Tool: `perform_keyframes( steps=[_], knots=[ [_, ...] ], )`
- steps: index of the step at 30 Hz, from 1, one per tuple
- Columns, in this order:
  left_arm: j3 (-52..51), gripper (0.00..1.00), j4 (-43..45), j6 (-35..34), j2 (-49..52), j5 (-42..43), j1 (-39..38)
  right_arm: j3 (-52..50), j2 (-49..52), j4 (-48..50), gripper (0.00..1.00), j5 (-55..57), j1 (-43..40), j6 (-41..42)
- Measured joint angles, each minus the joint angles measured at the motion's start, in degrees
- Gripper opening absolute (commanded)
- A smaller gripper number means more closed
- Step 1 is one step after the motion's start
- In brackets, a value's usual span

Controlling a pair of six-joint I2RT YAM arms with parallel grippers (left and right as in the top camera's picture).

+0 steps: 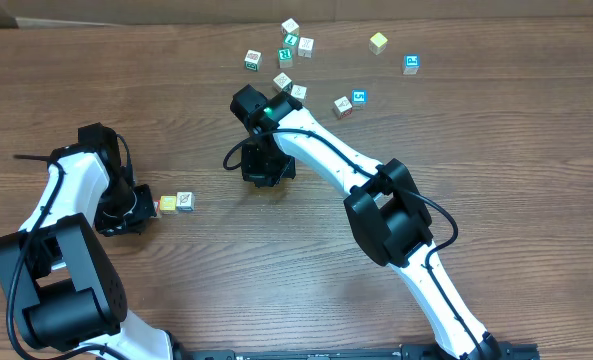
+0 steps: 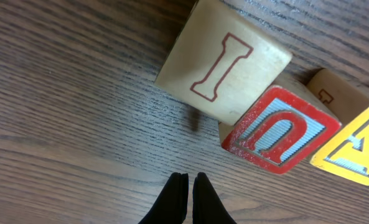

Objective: Form a horizontal line

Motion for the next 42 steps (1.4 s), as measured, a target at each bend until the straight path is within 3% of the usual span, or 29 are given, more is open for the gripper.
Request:
perform_keyframes(
  steps=[13, 42],
  knots=[
    [0.0, 0.05, 0.4, 0.4, 0.0, 5.0, 0.0, 0.0, 0.0, 0.0, 0.04, 0.1, 0.0, 0.0],
    [0.0, 0.06, 3.7, 0.4, 0.0, 7.4, 0.0, 0.0, 0.0, 0.0, 0.04, 0.1, 0.0, 0.0]
  ],
)
